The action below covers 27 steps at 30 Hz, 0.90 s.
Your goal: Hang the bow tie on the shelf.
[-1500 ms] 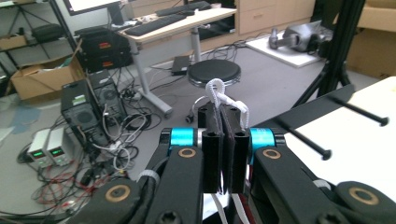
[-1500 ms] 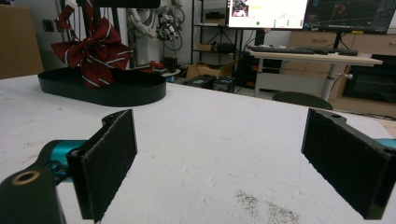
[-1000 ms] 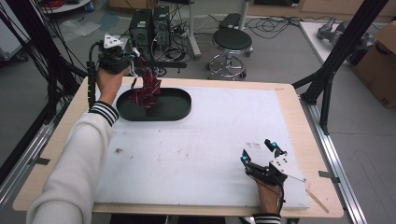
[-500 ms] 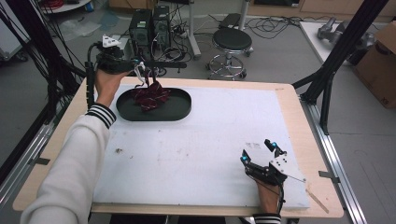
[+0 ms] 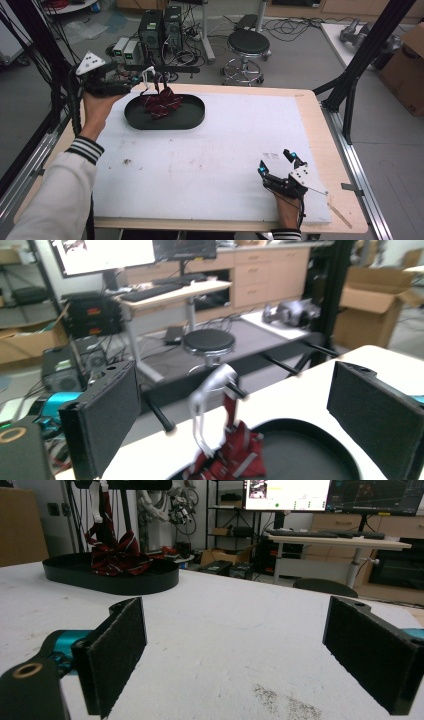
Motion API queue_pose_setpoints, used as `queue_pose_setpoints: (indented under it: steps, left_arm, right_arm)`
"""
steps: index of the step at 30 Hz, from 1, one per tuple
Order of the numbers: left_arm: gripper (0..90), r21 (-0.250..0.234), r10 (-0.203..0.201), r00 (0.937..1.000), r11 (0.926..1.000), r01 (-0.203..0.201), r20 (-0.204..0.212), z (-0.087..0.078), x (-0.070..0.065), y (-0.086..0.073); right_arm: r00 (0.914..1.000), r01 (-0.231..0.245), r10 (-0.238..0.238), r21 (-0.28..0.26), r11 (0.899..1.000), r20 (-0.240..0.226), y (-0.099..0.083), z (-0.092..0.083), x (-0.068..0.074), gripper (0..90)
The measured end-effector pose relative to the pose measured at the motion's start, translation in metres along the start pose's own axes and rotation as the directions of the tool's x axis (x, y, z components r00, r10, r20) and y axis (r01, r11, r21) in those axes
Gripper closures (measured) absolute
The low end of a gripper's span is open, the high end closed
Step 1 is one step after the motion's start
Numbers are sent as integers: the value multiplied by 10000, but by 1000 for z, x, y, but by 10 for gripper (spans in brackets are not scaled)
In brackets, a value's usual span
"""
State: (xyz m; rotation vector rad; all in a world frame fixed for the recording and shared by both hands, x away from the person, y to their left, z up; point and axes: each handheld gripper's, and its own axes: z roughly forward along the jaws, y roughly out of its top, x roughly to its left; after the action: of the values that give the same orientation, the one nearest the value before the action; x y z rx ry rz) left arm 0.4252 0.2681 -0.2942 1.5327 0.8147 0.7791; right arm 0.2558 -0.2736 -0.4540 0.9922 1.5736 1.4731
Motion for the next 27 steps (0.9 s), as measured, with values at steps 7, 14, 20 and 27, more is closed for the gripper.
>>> queue_pose_setpoints:
  steps: [7,14,20,27]
  left_arm:
    - [69,-653,106,9972,9978,-58,739,-65,-27,-47]
    - [69,-777,252,9949,9968,-176,977,-117,-45,-100]
    - [69,-657,-1,9974,9978,49,724,-131,-47,-139]
    - [69,-909,-191,9981,9956,245,594,-133,-47,-165]
  right_arm:
    - [10000,13,-13,-6,10000,6,0,0,0,94]
    - [10000,36,-36,-21,10000,19,0,0,0,94]
    - [10000,34,-34,-40,10000,19,0,0,0,94]
    - [10000,18,-18,-29,10000,45,0,0,1,94]
